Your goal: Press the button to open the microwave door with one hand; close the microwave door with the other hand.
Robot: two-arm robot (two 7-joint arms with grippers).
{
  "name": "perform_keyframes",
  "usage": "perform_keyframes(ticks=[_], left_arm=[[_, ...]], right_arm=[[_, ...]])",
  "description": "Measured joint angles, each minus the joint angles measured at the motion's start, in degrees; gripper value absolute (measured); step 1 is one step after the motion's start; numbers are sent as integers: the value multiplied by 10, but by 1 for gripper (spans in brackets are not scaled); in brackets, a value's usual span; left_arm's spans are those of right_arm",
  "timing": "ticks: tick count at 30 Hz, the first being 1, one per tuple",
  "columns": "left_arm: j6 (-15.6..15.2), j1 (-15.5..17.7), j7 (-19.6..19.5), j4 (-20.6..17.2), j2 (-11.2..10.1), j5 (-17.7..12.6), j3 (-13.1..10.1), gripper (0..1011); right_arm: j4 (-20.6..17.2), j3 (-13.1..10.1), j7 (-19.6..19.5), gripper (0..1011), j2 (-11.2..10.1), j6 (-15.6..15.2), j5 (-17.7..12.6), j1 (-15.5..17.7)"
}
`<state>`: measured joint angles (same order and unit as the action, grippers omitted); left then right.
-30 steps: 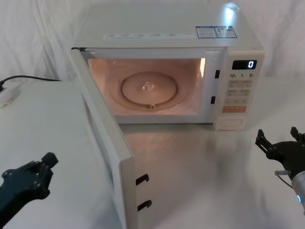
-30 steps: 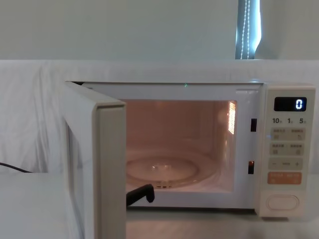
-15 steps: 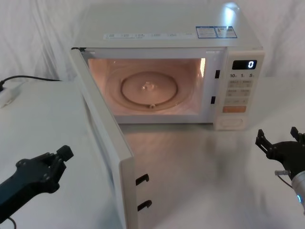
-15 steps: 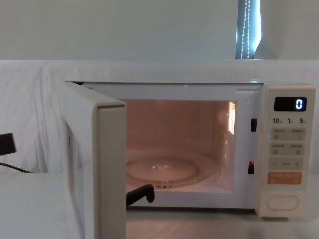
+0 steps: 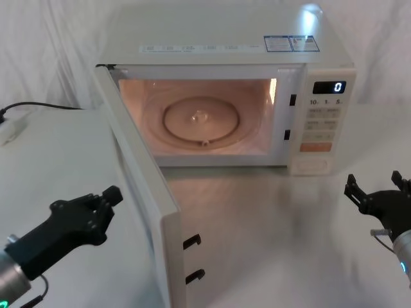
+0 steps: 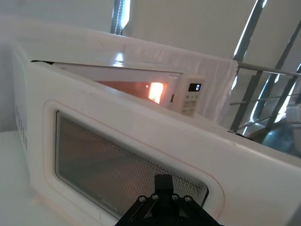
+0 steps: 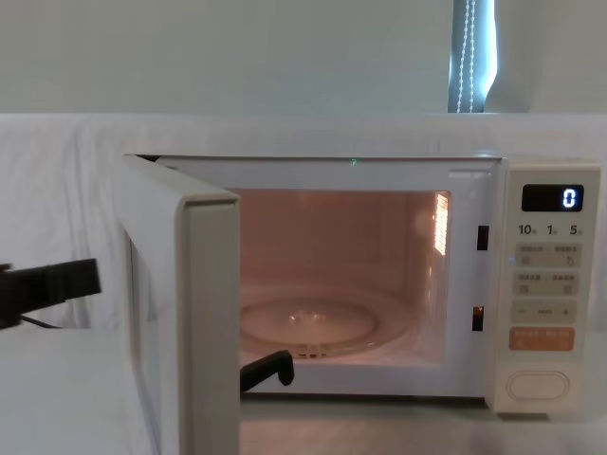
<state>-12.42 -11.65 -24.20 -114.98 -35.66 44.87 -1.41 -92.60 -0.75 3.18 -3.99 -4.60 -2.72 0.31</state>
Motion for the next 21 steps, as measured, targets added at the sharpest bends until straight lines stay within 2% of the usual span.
perform_keyframes(ticks=[12, 21], left_arm=[[16, 64, 24, 26, 16, -18, -66, 0], [20, 101, 37, 40, 22, -23, -99, 0]], right_arm=[[0, 0, 0, 1002, 0, 0, 0, 0], [0, 0, 0, 1002, 0, 0, 0, 0]])
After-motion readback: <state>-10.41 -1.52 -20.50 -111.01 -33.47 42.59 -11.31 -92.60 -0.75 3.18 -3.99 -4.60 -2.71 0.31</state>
